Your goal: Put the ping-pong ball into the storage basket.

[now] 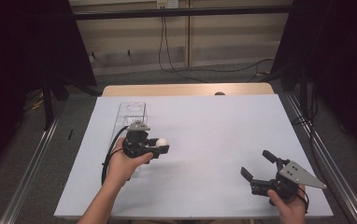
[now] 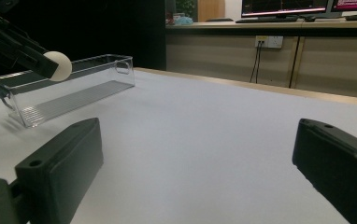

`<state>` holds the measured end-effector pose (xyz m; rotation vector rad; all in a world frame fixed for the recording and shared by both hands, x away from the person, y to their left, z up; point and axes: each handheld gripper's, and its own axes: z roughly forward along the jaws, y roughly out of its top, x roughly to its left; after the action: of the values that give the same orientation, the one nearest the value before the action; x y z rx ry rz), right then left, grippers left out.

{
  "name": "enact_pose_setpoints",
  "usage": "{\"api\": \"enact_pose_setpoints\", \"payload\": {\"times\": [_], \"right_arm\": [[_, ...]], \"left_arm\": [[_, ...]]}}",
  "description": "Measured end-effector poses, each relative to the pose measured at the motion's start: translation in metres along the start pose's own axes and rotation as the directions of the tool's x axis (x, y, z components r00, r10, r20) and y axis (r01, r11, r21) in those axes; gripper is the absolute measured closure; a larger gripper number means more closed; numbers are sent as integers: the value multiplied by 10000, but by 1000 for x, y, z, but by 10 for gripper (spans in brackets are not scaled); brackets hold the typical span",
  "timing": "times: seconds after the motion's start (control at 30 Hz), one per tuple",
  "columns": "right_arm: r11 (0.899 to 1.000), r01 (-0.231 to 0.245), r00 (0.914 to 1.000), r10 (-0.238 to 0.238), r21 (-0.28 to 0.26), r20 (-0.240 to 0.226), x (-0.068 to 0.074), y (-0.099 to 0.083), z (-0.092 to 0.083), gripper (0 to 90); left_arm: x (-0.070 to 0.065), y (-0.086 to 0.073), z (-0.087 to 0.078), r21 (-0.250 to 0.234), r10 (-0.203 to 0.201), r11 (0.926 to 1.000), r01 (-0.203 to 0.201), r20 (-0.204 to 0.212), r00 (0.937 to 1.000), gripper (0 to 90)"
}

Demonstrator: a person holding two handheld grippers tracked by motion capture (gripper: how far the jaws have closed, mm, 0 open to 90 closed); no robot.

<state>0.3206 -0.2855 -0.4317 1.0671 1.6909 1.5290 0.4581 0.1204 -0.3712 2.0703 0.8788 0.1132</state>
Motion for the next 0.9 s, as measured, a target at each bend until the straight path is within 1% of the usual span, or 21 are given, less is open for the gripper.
{"api": "enact_pose_setpoints", "payload": {"times": [0.03, 0.17, 0.23, 0.27, 0.3, 0.43, 0.47, 0.6, 0.67, 0.7, 0.83, 0.9], "right_arm": [[10000, -33, 10000, 33, -3, 45, 0, 0, 0, 15], [10000, -3, 10000, 2, 20, 27, 0, 0, 0, 15], [10000, 6, 10000, -6, 19, 21, 0, 0, 0, 15], [10000, 4, 10000, -4, 19, 19, 0, 0, 0, 15], [10000, 3, 10000, -3, -2, -11, 0, 0, 0, 15], [10000, -35, 10000, 35, -8, 38, 0, 0, 0, 15], [10000, 5, 10000, -5, 12, 7, 0, 0, 0, 15], [10000, -55, 10000, 55, -26, 41, 0, 0, 0, 15], [10000, -79, 9999, 79, -44, 75, 1, 0, 0, 15], [10000, -75, 9999, 75, -46, 70, 1, 0, 0, 15], [10000, -70, 10000, 70, -46, 70, 1, 0, 0, 15], [10000, -71, 9999, 72, -48, 70, 1, 0, 0, 15]], "left_arm": [[0, 1, -1, 94, 88, 9999, -87, -34, 10000, 511], [1, 1, -1, -80, -7, 10000, 7, -20, 10000, 511], [1, 2, -3, 72, 60, 10000, -60, -34, 10000, 511], [1, 2, -3, -42, -16, 10000, 16, -6, 10000, 511], [2, 2, -2, -56, -1, 10000, 1, -17, 10000, 511], [3, 3, -4, 44, -34, 10000, 34, 14, 10000, 511], [3, 2, -3, -43, -42, 10000, 42, 38, 10000, 511], [3, 2, -4, -36, -52, 10000, 51, -81, 10000, 511], [4, 3, -5, -24, -38, 10000, 37, -65, 10000, 511], [4, 3, -5, 66, -17, 10000, 18, -72, 10000, 511], [4, 3, -6, 8, -51, 10000, 51, -26, 10000, 512], [4, 3, -6, 50, -47, 10000, 48, -84, 10000, 512]]}}
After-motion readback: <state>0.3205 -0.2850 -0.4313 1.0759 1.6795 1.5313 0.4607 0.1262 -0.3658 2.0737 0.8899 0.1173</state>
